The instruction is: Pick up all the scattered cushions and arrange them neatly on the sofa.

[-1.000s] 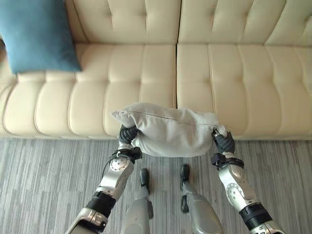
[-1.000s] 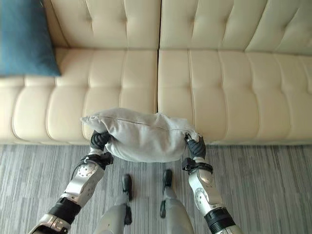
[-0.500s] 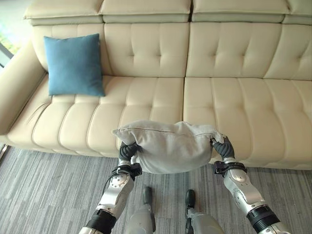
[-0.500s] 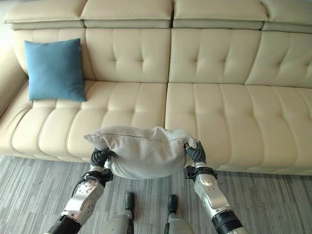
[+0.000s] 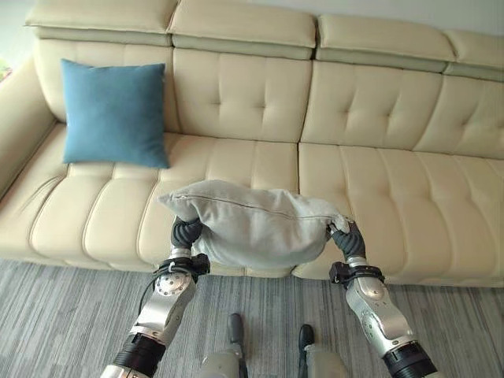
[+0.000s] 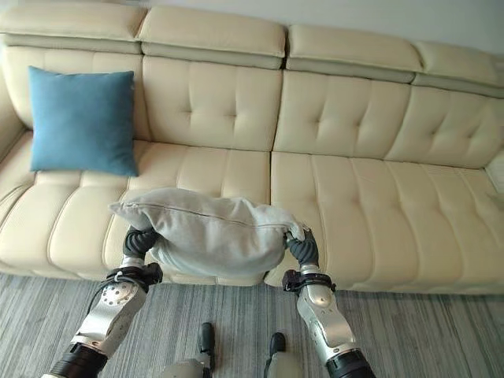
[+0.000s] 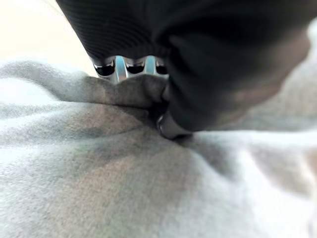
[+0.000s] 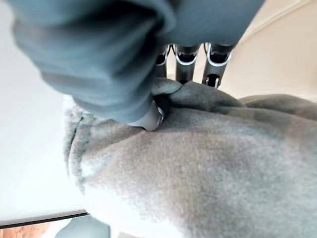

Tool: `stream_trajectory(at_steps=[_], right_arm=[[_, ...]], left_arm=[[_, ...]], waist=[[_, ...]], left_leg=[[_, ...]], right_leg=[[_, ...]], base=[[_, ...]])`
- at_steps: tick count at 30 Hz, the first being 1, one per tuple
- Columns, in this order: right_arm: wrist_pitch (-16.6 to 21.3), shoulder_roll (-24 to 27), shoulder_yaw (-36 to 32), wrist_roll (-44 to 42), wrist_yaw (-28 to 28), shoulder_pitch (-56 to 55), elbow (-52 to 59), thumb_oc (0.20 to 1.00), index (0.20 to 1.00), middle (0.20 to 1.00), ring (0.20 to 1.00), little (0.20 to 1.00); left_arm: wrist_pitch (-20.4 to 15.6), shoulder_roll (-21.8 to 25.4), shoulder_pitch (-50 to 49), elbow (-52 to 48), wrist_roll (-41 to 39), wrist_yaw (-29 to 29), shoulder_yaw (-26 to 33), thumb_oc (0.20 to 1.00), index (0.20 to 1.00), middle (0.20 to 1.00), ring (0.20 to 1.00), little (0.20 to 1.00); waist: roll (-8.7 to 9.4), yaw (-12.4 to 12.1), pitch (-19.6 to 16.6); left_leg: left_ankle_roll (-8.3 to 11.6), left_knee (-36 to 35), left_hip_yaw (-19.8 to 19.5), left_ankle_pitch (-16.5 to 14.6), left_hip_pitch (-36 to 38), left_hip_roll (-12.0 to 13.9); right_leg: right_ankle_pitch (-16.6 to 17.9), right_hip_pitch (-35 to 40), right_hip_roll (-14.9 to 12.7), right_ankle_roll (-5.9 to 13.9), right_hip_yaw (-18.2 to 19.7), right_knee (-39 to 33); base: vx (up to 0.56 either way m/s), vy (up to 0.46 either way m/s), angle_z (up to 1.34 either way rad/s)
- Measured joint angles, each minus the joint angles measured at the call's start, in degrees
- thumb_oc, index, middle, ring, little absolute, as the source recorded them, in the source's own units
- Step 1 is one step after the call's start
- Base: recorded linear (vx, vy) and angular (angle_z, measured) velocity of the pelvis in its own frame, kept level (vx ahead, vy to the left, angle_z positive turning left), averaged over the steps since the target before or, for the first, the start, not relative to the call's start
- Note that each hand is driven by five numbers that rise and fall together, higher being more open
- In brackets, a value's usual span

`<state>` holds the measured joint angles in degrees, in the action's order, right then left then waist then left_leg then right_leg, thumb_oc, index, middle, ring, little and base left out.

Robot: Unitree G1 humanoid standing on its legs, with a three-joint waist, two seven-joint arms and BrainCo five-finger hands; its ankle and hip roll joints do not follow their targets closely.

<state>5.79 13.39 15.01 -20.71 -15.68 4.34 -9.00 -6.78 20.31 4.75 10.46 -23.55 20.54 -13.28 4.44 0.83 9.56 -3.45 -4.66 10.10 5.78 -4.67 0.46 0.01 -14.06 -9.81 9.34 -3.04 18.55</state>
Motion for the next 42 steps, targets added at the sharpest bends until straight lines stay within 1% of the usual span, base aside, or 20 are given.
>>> stream_trajectory(at_steps=[1,3,5,8,9,10,11,12,15,17,19,21,22,24,27,29,31,34,38,42], right_arm=[[0.0,0.1,0.0,0.0,-0.1,0.2,0.1,0.200,0.200,0.200,0.200,0.200],[0.2,0.1,-0.1,0.0,-0.2,0.3,0.6,0.200,0.200,0.200,0.200,0.200],[0.3,0.3,0.0,0.0,-0.3,0.1,0.5,0.200,0.200,0.200,0.200,0.200],[0.3,0.6,0.2,0.1,-0.5,-0.2,0.0,0.200,0.200,0.200,0.200,0.200],[0.2,0.7,0.3,0.5,-0.5,-0.2,-0.2,0.200,0.200,0.200,0.200,0.200],[0.2,0.9,0.5,0.8,-0.5,0.0,-0.6,0.200,0.200,0.200,0.200,0.200],[0.1,2.1,1.0,1.1,-0.5,-0.1,-0.8,0.200,0.200,0.200,0.200,0.200],[0.1,3.2,1.7,1.1,-0.5,0.2,-0.8,0.200,0.200,0.200,0.200,0.200],[0.2,5.5,2.0,1.1,-0.5,1.4,-0.7,0.200,0.200,0.200,0.200,0.200],[0.2,6.2,2.0,1.1,-0.5,2.4,-0.7,0.200,0.200,0.200,0.200,0.200],[0.2,7.1,2.0,1.3,-0.9,3.9,-0.7,0.200,0.200,0.200,0.200,0.200],[0.3,7.4,2.0,1.6,-1.2,5.4,-0.7,0.200,0.200,0.200,0.200,0.200],[0.3,7.6,1.8,1.6,-1.5,5.9,-0.7,0.200,0.200,0.200,0.200,0.200],[0.2,7.9,1.3,1.6,-2.3,6.8,-0.7,0.200,0.200,0.200,0.200,0.200],[0.2,7.9,1.6,1.7,-2.9,8.8,-0.7,0.200,0.200,0.200,0.200,0.200],[0.1,8.5,2.0,1.7,-3.1,10.7,-1.6,0.200,0.200,0.200,0.200,0.200],[0.0,8.6,2.3,1.9,-3.3,11.5,-2.3,0.200,0.200,0.200,0.200,0.200],[-0.2,8.4,2.5,2.1,-4.7,14.0,-4.4,0.200,0.200,0.200,0.200,0.200],[-0.7,7.8,5.2,2.1,-6.0,21.0,-10.1,0.200,0.200,0.200,0.200,0.200],[-1.3,7.7,7.6,2.1,-7.9,32.2,-17.9,0.200,0.200,0.200,0.200,0.200]], left_arm=[[0.0,-0.2,0.0,0.1,0.0,0.1,-0.2,0.200,0.200,0.200,0.200,0.200],[0.0,-0.4,0.1,0.4,0.0,0.0,-0.5,0.200,0.200,0.200,0.200,0.200],[0.1,-1.1,0.0,1.7,0.0,0.0,-0.6,0.200,0.200,0.200,0.200,0.200],[0.1,-2.4,0.0,3.4,0.0,0.0,-0.4,0.200,0.200,0.200,0.200,0.200],[0.1,-2.7,0.0,3.9,0.0,0.0,-0.4,0.200,0.200,0.200,0.200,0.200],[0.1,-3.2,-0.3,4.0,0.0,0.0,0.0,0.200,0.200,0.200,0.200,0.200],[0.1,-3.8,-0.5,3.7,0.0,0.1,0.2,0.200,0.200,0.200,0.200,0.200],[0.1,-4.4,-0.4,3.6,0.0,0.1,0.5,0.200,0.200,0.200,0.200,0.200],[0.0,-4.6,0.1,3.3,0.0,0.1,-0.1,0.200,0.200,0.200,0.200,0.200],[0.0,-5.2,0.1,3.5,-0.1,0.2,-0.2,0.200,0.200,0.200,0.200,0.200],[0.0,-6.3,0.4,4.1,-0.1,0.5,-0.4,0.200,0.200,0.200,0.200,0.200],[0.0,-6.4,0.7,4.1,-0.1,0.8,-0.4,0.200,0.200,0.200,0.200,0.200],[0.0,-6.4,1.8,4.4,-0.1,0.9,-0.7,0.200,0.200,0.200,0.200,0.200],[0.0,-6.4,4.2,4.5,-0.1,1.3,-1.4,0.200,0.200,0.200,0.200,0.200],[0.0,-5.4,6.3,4.5,-0.1,2.1,-1.8,0.200,0.200,0.200,0.200,0.200],[0.0,-4.4,7.6,4.5,-0.1,2.3,-2.3,0.200,0.200,0.200,0.200,0.200],[0.0,-4.4,7.9,4.7,-0.1,2.5,-2.4,0.200,0.200,0.200,0.200,0.200],[0.1,-4.2,10.7,6.7,-0.1,3.1,-2.9,0.200,0.200,0.200,0.200,0.200],[0.0,-2.7,16.6,11.7,-0.1,5.0,-2.9,0.200,0.200,0.200,0.200,0.200],[0.0,0.5,29.0,22.3,0.0,6.6,-5.3,0.200,0.200,0.200,0.200,0.200]], waist=[[-0.34,0.5,0.1],[-0.11,1.5,0.0],[0.02,2.1,-0.1],[0.64,2.3,-0.4],[0.47,2.0,-0.4],[-0.14,1.9,-0.2],[-1.63,1.4,-0.7],[-2.13,1.5,-0.9],[-2.03,1.6,-1.1],[-1.74,1.6,-0.9],[-1.23,1.5,-0.7],[-1.59,1.5,-0.6],[-1.66,1.7,-0.5],[-1.89,1.9,-0.2],[-3.07,1.9,-0.2],[-3.43,2.0,-0.1],[-3.62,2.0,-0.1],[-3.42,1.9,-0.2],[-3.08,1.7,0.0],[-2.31,1.2,1.6]], left_leg=[[-0.21,0.0,0.1,-0.2,0.6,0.3],[-0.24,0.0,0.5,-0.4,1.3,0.1],[0.98,0.0,0.9,-0.3,2.4,-0.4],[3.49,0.0,0.1,-1.9,4.6,-1.3],[4.32,0.0,0.0,-2.3,5.4,-0.9],[5.22,0.0,-0.1,-2.9,6.2,0.0],[6.01,0.0,-0.1,-3.4,7.4,2.4],[6.66,0.0,-0.1,-3.8,8.0,4.0],[8.34,4.1,-0.3,-4.9,6.9,6.7],[8.51,8.5,-1.2,-5.1,5.0,7.1],[9.62,13.3,-4.7,-6.6,1.5,7.2],[10.19,8.0,-6.5,-6.2,1.0,7.5],[10.54,7.6,-6.2,-5.9,-0.5,7.4],[9.73,5.2,-5.8,-4.4,-2.4,7.3],[8.74,1.4,-4.5,-3.3,-1.6,7.2],[8.29,-0.3,-4.2,-0.8,-0.1,6.8],[6.40,-0.4,-3.0,1.6,0.6,6.7],[5.84,0.0,-3.0,1.7,0.6,4.7],[5.30,0.1,-3.0,2.0,-2.3,4.0],[4.82,0.1,-3.1,3.4,-8.6,4.1]], right_leg=[[-1.2,-0.1,0.7,-0.62,-0.8,-2.5],[-0.1,-0.1,0.8,-0.79,-2.4,-11.3],[3.7,0.6,0.8,-0.58,-3.2,-18.3],[8.8,3.1,0.6,-1.44,-3.7,-23.3],[12.2,4.0,1.0,-2.29,-3.8,-23.8],[13.1,4.8,2.0,-3.52,-4.0,-23.7],[12.0,5.9,4.6,-5.43,-4.3,-23.4],[11.4,6.6,6.1,-6.26,-4.7,-23.4],[9.9,7.4,8.8,-7.86,-4.9,-23.4],[9.4,7.8,9.1,-8.68,-4.9,-23.4],[8.7,8.6,8.5,-10.06,-5.0,-23.4],[8.0,9.4,9.3,-10.73,-5.1,-23.4],[7.0,9.5,9.4,-12.05,-5.7,-23.5],[7.4,9.5,9.9,-11.56,-6.5,-23.4],[6.7,9.8,11.1,-12.32,-6.3,-23.7],[6.7,10.2,11.2,-11.67,-5.1,-23.7],[6.5,10.8,11.0,-10.74,-4.4,-23.7],[6.8,11.0,8.9,-8.34,-4.4,-23.7],[7.6,8.2,8.3,-8.23,-4.4,-23.4],[9.2,2.0,8.4,-8.37,-4.5,-23.4]], base=[[0.13,-0.047,-0.22],[0.09,-0.041,0.01],[0.10,-0.084,0.11],[0.19,-0.196,0.20],[0.21,-0.208,0.04],[0.19,-0.200,-0.13],[0.24,-0.268,-0.13],[0.19,-0.251,-0.12],[0.08,-0.138,-0.07],[0.09,-0.052,0.00],[0.08,0.004,0.09],[0.08,0.018,0.05],[0.09,0.056,0.21],[0.12,0.063,0.15],[0.17,0.070,-0.21],[0.11,0.058,-0.32],[0.08,0.047,-0.20],[0.00,0.016,0.08],[-0.12,-0.007,0.05],[-0.06,-0.010,0.01]])
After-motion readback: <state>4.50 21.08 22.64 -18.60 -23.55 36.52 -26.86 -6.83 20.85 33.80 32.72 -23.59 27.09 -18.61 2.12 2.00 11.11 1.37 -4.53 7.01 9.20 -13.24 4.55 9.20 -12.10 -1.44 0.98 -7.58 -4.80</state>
